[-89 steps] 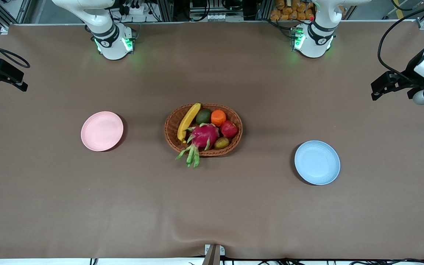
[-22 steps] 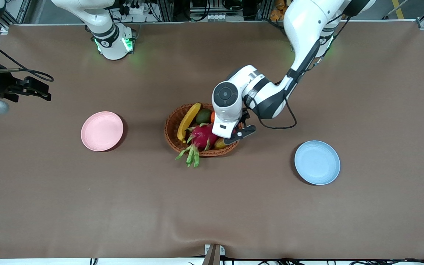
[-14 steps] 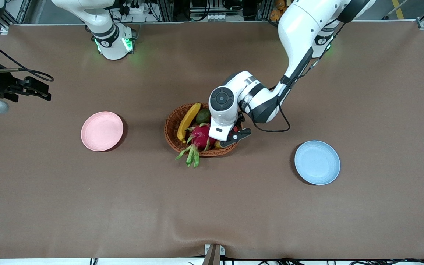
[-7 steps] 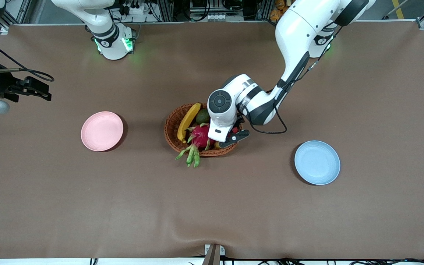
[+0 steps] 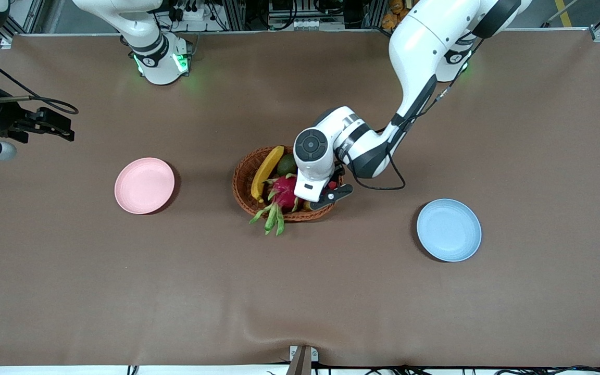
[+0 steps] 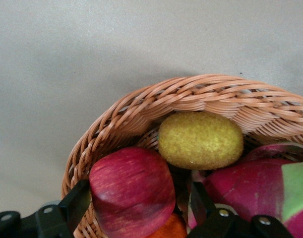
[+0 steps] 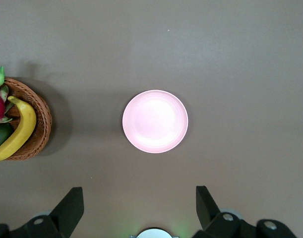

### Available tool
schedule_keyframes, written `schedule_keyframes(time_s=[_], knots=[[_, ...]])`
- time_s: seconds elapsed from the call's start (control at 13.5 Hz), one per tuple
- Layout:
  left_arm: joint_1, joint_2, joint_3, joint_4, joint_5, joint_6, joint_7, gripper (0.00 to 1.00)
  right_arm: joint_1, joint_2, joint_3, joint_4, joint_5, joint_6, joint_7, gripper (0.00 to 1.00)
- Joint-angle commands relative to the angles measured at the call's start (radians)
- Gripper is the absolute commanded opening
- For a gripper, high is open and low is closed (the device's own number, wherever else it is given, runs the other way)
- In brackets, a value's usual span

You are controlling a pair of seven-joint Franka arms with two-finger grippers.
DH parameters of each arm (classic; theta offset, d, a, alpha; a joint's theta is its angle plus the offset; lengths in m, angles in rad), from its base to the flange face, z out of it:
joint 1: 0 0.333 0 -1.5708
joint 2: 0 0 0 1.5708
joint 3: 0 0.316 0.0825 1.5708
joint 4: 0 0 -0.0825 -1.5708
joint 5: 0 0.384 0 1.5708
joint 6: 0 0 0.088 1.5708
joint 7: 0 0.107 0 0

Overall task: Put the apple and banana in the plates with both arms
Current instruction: 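Lower the left gripper onto the red apple and close it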

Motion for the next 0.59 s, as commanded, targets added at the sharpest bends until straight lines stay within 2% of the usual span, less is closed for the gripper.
schedule_keyframes(time_s=[0.0, 0.52], knots=[[-0.015, 0.016, 0.007, 0.021, 0.033, -0.001, -0.028, 0.9, 0.004, 0.004, 0.001, 0.009, 0.006, -0.012, 0.013, 1.0], [-0.012, -0.006, 0.007, 0.021, 0.031, -0.044, -0.028, 0.9, 0.004, 0.004, 0.001, 0.008, 0.006, -0.012, 0.013, 1.0]])
